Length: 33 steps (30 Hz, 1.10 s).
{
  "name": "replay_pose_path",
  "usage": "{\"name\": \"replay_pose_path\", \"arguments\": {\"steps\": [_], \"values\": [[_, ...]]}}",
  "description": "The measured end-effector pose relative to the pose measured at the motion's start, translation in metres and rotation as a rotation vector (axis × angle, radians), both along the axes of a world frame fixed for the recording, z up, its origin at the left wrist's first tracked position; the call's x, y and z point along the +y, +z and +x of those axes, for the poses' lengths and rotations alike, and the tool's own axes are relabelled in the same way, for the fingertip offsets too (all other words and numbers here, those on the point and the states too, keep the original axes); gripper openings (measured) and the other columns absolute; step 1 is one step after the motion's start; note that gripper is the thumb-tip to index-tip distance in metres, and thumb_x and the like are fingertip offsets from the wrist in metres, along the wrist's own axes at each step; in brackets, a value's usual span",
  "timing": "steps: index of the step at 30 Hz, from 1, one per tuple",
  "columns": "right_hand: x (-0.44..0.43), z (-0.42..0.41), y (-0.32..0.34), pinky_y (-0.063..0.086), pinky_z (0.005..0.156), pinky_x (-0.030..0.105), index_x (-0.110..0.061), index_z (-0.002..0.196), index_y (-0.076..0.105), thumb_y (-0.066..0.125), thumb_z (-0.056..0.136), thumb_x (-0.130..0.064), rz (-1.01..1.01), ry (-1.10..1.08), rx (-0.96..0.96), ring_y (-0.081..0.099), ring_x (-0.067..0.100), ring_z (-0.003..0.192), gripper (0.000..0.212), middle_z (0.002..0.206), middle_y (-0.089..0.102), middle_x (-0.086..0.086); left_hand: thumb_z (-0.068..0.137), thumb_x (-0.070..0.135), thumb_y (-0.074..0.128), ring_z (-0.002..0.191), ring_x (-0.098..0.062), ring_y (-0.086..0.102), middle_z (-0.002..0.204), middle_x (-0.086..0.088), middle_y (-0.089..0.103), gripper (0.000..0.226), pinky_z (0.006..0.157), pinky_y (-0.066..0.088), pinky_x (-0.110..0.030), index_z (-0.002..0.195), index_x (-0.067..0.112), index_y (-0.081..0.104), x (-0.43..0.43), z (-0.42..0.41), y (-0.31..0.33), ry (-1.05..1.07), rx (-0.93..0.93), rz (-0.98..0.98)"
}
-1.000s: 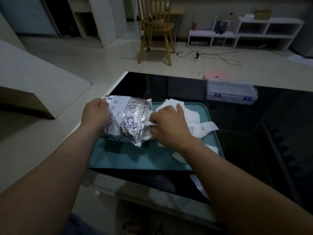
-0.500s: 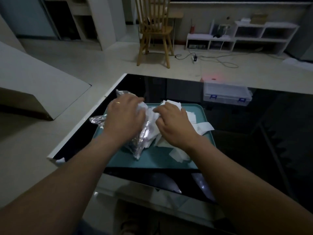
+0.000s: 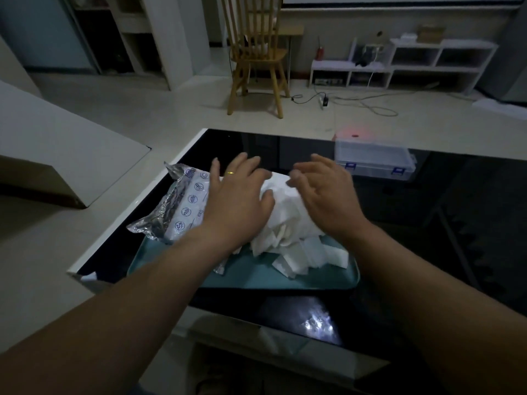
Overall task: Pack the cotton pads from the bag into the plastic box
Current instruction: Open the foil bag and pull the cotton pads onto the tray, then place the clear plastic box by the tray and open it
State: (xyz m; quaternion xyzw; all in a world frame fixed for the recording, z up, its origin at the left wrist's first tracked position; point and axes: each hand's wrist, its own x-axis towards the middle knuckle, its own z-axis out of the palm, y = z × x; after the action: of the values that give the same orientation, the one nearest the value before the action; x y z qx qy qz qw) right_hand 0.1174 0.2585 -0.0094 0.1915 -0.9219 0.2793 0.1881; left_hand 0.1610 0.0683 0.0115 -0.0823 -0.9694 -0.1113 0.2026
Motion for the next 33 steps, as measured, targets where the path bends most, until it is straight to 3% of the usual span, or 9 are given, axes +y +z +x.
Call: {"name": "replay_pose_path", "arguments": {"steps": [4,7,12,16,18,21,24,29,33], "values": [[0.058,-0.044,-0.001,0.04,0.104,0.041,-0.015,0.121,0.071,0.039,0.11,-0.032,0.093,-0.117,-0.041,0.058,0.026,0.121,0.039,0.125,0.07,0.008,0.097,0.039,0.051,0.15,-0.019,0.028,0.156,0.002,0.043,0.045,0.124,0.006,-0.056,0.141,0.03,0.056,0.052,-0.049,0.012,-0.065,-0.169,0.032],[0.105,-0.089,-0.014,0.043,0.106,0.05,-0.018,0.142,0.061,0.045,0.105,-0.033,0.171,-0.248,-0.095,0.055,0.036,0.127,0.043,0.139,0.064,0.014,0.097,0.041,0.048,0.145,-0.025,0.036,0.153,-0.002,0.046,0.051,0.122,0.013,-0.059,0.147,0.03,0.05,0.091,-0.103,0.018,-0.087,-0.335,0.005],[0.172,-0.142,-0.029,0.033,0.115,0.058,-0.026,0.154,0.043,0.044,0.104,-0.044,0.217,-0.529,-0.229,0.041,0.039,0.14,0.054,0.155,0.044,0.017,0.093,0.042,0.053,0.132,-0.033,0.048,0.143,-0.006,0.055,0.06,0.116,0.027,-0.058,0.151,0.034,0.039,0.155,-0.18,0.006,-0.065,-0.509,-0.002],[0.197,-0.157,-0.04,0.039,0.111,0.054,-0.034,0.155,0.037,0.041,0.103,-0.055,0.058,-0.56,-0.484,0.039,0.043,0.137,0.056,0.156,0.032,0.021,0.095,0.03,0.057,0.121,-0.03,0.055,0.143,-0.012,0.052,0.058,0.106,0.043,-0.04,0.15,0.023,0.039,0.188,-0.205,-0.016,-0.083,-0.681,0.053],[0.203,-0.16,-0.043,0.046,0.104,0.048,-0.029,0.142,0.051,0.036,0.103,-0.054,0.004,-0.497,-0.496,0.048,0.041,0.127,0.049,0.152,0.038,0.021,0.097,0.025,0.058,0.107,-0.027,0.055,0.135,-0.013,0.054,0.046,0.092,0.045,-0.033,0.14,0.016,0.045,0.196,-0.203,-0.026,-0.08,-0.681,0.061],[0.209,-0.15,-0.039,0.048,0.083,0.038,-0.024,0.111,0.061,0.031,0.1,-0.048,-0.075,-0.455,-0.51,0.058,0.032,0.097,0.04,0.134,0.052,0.022,0.099,0.025,0.056,0.099,-0.025,0.053,0.129,-0.013,0.055,0.037,0.083,0.043,-0.031,0.134,0.013,0.049,0.2,-0.187,-0.028,-0.056,-0.644,0.101],[0.208,-0.115,-0.027,0.056,0.088,0.041,-0.025,0.126,0.065,0.034,0.106,-0.04,-0.129,-0.454,-0.502,0.062,0.028,0.096,0.04,0.129,0.056,0.018,0.103,0.029,0.046,0.096,-0.025,0.052,0.13,-0.014,0.058,0.035,0.079,0.041,-0.031,0.132,0.011,0.054,0.201,-0.158,-0.02,-0.016,-0.635,0.168],[0.209,-0.036,-0.008,0.047,0.083,0.033,-0.02,0.14,0.063,0.046,0.109,-0.025,-0.226,-0.47,-0.478,0.056,0.02,0.104,0.035,0.14,0.056,0.009,0.103,0.033,0.041,0.099,-0.029,0.054,0.13,-0.016,0.058,0.034,0.078,0.04,-0.034,0.13,0.015,0.052,0.198,-0.087,-0.003,0.028,-0.543,0.182],[0.207,0.021,-0.01,0.056,0.095,0.041,-0.022,0.144,0.061,0.05,0.107,-0.018,-0.335,-0.494,-0.554,0.058,0.028,0.113,0.039,0.145,0.051,0.01,0.101,0.023,0.047,0.115,-0.035,0.056,0.137,-0.019,0.053,0.04,0.084,0.043,-0.035,0.141,0.018,0.047,0.201,-0.029,-0.008,0.058,-0.608,0.313]]}}
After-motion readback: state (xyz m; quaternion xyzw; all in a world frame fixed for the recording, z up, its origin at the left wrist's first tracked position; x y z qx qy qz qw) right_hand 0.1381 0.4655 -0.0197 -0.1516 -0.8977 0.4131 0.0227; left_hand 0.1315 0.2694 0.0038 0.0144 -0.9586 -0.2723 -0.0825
